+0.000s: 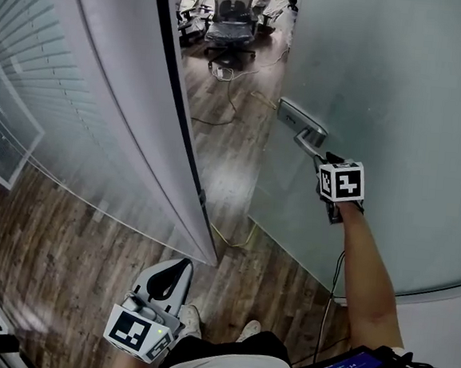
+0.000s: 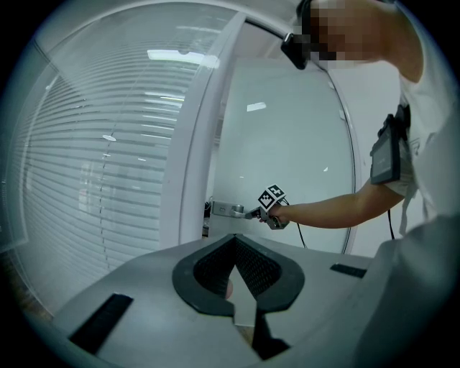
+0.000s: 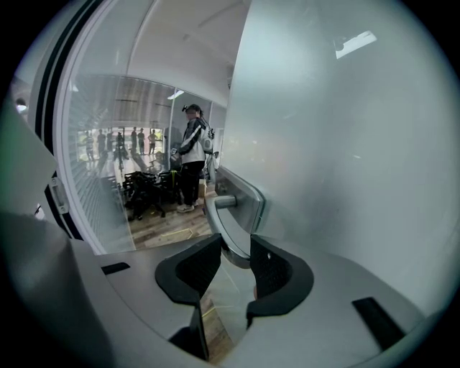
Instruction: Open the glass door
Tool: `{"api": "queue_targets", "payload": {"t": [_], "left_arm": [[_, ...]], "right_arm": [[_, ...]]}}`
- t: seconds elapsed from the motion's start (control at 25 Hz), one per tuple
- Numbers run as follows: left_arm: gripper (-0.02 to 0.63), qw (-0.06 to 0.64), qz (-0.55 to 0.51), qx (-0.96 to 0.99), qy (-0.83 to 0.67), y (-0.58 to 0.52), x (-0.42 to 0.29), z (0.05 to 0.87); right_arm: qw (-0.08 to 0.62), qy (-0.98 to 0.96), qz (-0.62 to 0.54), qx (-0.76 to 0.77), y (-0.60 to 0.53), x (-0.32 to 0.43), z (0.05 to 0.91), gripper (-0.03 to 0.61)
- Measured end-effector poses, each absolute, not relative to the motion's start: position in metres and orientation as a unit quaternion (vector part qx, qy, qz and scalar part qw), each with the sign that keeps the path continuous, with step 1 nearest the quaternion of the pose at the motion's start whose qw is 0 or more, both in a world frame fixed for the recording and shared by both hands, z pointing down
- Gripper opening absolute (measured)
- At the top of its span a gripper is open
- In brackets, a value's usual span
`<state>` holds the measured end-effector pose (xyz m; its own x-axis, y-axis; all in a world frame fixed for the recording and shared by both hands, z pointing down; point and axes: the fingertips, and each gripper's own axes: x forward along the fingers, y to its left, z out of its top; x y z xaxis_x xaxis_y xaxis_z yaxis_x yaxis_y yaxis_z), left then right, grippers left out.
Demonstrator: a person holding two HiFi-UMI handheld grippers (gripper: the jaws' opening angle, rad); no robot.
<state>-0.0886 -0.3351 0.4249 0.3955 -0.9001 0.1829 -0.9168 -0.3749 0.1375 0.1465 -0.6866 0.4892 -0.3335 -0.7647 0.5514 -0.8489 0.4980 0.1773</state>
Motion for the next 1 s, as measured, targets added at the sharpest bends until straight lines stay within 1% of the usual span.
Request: {"api": "queue_targets", "payload": {"t": [0.8,0.88,1.0], "left_arm": [[-0.002,0.106,0.046,0.82,-0.56,-0.329,-0.093,0.442],[-0.002,0.104,0.045,0.822,-0.558,-0.332,-0.095,0.441],[-0.002,0.103,0.044,0.827,-0.551,-0.334,-0.101,0.441]], "right_arm": [[0.281,-0.797,0.071,0.53,-0.716,0.163,0.495,0.132],[0.272,-0.796,0.055,0.538,-0.715,0.163,0.491,0.132],[0.239,-0.801,0.013,0.548,-0.704,0.157,0.469,0.132]]}}
